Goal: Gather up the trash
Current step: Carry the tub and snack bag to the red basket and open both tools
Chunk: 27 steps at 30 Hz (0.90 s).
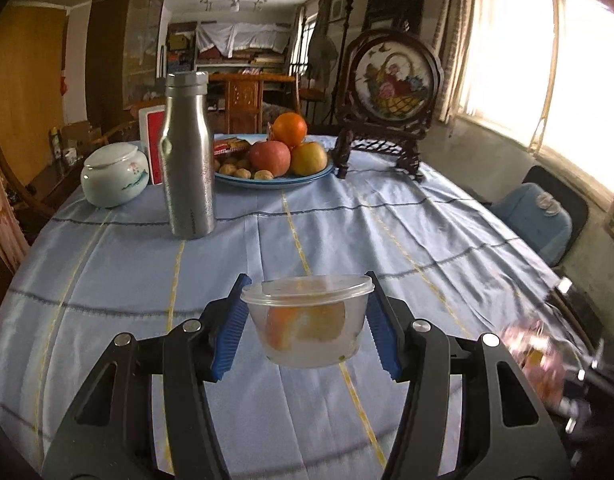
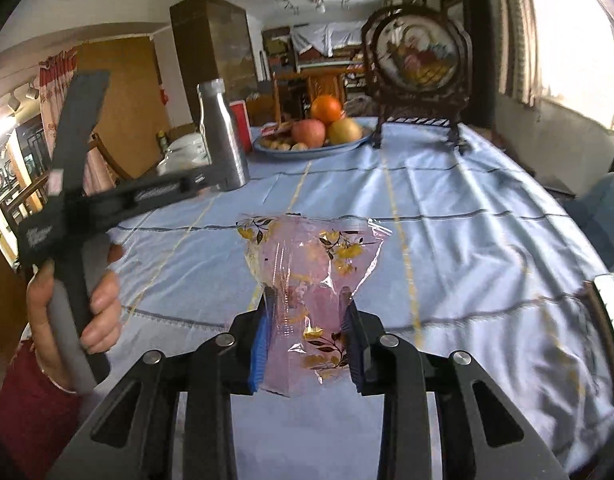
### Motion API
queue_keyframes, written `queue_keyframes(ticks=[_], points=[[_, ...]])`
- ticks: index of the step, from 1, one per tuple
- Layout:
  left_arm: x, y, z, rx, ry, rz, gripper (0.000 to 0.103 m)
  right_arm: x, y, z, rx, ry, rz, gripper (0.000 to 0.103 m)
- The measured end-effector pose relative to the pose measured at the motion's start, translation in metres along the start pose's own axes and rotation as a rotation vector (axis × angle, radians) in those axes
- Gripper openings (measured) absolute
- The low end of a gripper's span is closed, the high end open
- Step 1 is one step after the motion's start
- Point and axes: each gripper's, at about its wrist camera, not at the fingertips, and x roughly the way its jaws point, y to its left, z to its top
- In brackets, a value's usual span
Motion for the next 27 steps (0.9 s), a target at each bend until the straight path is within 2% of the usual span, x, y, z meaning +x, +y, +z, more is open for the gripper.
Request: queue_keyframes(ticks=[7,16,22,27], points=[[-0.039,0.002,-0.031,0.013,0.029,-0.002,0.056,-0.045,-0.015,-0.020,0.040,-0.060,-0.006,0.032],[-0.105,-0.014,-0.053,0.014,-0.055,0.048,0.056,-0.103,-0.039,-0.055,0.118,-0.135,-0.004,0.032],[-0.135,-0.034,-0.065,0.025,-0.092,0.023,0.056,-0.140,-0.050,-0.079,0.152,-0.179,-0.029,0.033],[-0.162,-0.062,-0.076,0.082,-0.137,0.013,0.056,-0.169,-0.058,-0.099,0.173,-0.212,-0.055,0.033]])
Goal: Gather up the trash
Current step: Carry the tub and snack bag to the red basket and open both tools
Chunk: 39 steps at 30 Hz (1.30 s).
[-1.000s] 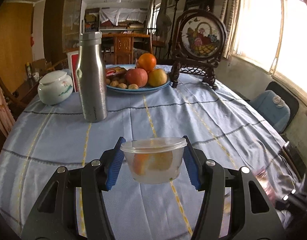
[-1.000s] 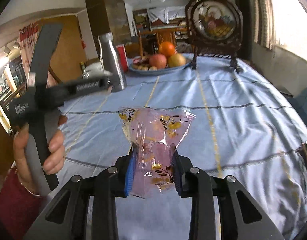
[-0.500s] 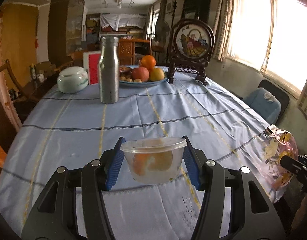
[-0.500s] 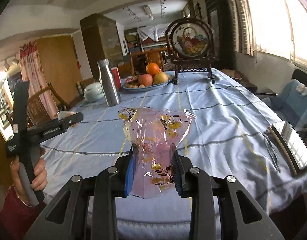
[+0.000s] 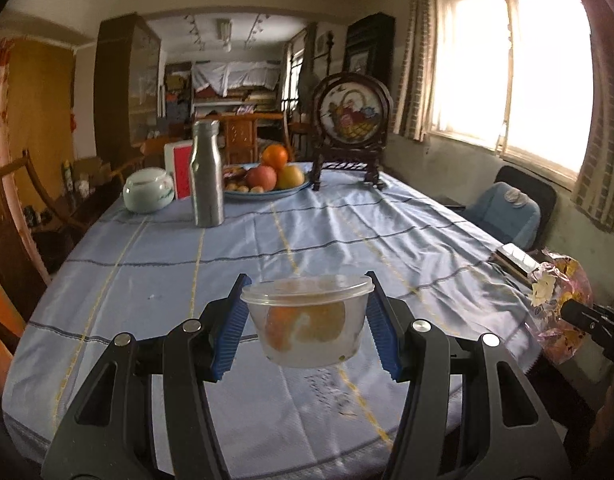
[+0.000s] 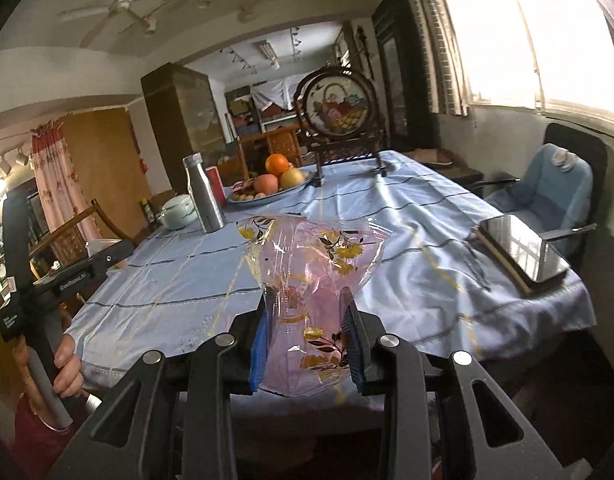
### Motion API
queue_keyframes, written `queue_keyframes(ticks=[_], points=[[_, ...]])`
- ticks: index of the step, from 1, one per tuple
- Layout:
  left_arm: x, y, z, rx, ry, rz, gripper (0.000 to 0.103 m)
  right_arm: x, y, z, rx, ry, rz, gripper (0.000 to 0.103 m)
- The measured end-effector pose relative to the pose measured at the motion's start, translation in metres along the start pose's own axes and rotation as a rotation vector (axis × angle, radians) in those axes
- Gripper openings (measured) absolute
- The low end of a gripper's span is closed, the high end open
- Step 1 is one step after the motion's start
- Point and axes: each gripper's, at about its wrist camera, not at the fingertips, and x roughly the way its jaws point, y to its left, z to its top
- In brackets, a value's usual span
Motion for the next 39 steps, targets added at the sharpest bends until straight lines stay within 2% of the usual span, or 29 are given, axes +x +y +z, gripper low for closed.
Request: queue_keyframes(ticks=[12,19,29,39], points=[[-0.045,-0.054,-0.006,0.089,-0.075,-0.073,0.056,-0.059,-0.029,-0.016,0.038,-0.072,-0.061,0.033],[-0.052,-0.087,-0.010,0.144,-0.082,-0.118,0.056,-0.079,-0.059,-0.035,0.083,-0.073,-0.114,0.033],[-0.037,-0.154,-0.024,0.250,-0.036,-0.217,0.056,-0.093,-0.121,-0.066,0.195,-0.041,-0.204,0.033],[-0.005,-0.226,-0.049,0.354,0.057,-0.334,0.056,-0.087,-0.175,-0.097,0.293,0.019,-0.268,0.033]])
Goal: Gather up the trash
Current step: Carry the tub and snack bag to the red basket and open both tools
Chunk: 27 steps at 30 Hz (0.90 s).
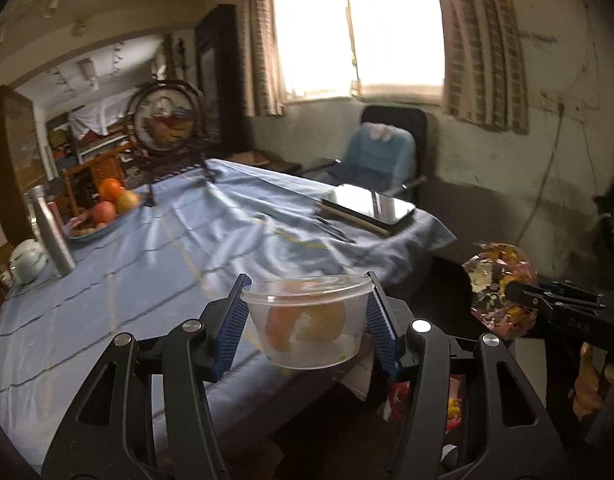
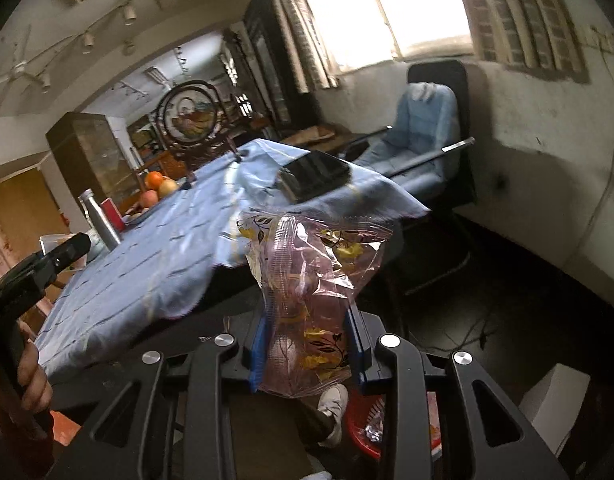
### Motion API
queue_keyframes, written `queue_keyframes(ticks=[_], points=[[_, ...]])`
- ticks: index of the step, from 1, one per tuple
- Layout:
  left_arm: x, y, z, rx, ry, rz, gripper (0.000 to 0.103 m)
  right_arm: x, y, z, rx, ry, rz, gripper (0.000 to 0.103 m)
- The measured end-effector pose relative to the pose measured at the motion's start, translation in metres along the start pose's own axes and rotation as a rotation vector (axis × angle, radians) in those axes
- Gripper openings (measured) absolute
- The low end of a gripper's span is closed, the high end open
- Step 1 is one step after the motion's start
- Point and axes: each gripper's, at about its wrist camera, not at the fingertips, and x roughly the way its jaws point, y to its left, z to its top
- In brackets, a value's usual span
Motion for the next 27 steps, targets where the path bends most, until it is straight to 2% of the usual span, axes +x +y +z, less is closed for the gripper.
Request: queue_keyframes(ticks=[9,27], points=[[0.045,-0.039,-0.007,0.052,0.085,-0.083,0.056,0.030,-0.035,-0.022,0.062,0.083,-0.042,0.033],[0.103,-0.074,-0.036,0.100,0.230,-0.180,0.056,0.094,-0.090,-0.077,0.171,0.302,-0.129,0.033]])
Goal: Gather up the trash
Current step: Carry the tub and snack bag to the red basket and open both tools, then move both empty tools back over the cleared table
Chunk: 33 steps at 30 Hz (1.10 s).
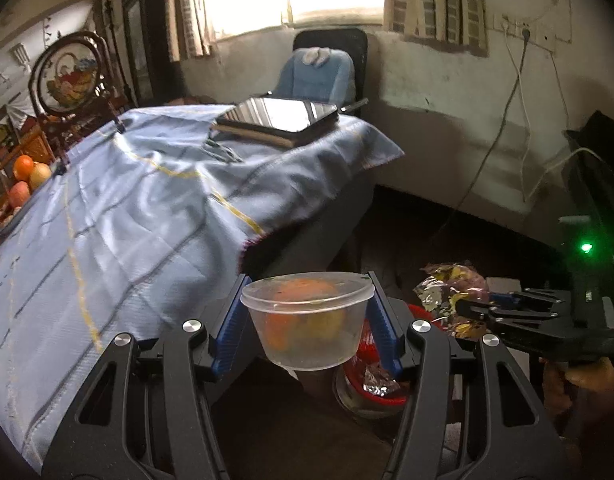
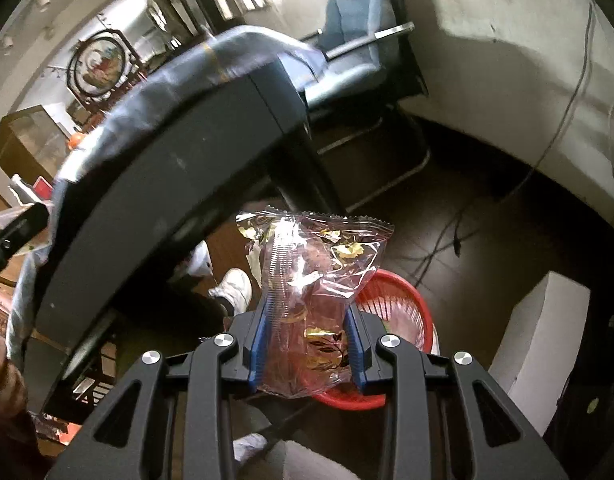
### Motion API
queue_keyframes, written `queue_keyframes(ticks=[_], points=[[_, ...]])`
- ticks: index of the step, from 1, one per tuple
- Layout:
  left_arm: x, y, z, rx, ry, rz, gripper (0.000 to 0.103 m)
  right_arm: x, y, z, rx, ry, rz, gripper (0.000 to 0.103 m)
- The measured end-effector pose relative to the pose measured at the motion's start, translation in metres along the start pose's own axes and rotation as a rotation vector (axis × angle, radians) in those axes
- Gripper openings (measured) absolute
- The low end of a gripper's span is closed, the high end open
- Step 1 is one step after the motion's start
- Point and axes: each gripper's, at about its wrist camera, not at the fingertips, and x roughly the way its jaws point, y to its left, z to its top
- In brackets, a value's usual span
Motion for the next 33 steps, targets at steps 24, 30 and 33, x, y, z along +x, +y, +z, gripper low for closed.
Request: queue_keyframes(ticks=[24,30,33], points=[[0.035,-0.020,-0.016,0.046,0.097,-0.081,0.042,0.068,-0.040,-0.018,0.118,0.142,-0.033,0.054],[0.032,-0.011,-0.016,0.000,0.121,-0.127,0.036,0.045,-0.037,-0.009,0.100,0.081,-0.025,0.054],[0.023,-0.007,-0.017,0.003,0.095,-0.127,0.036,0.042,-0.033,-0.009,0.092,0.072,-0.012,0.054]])
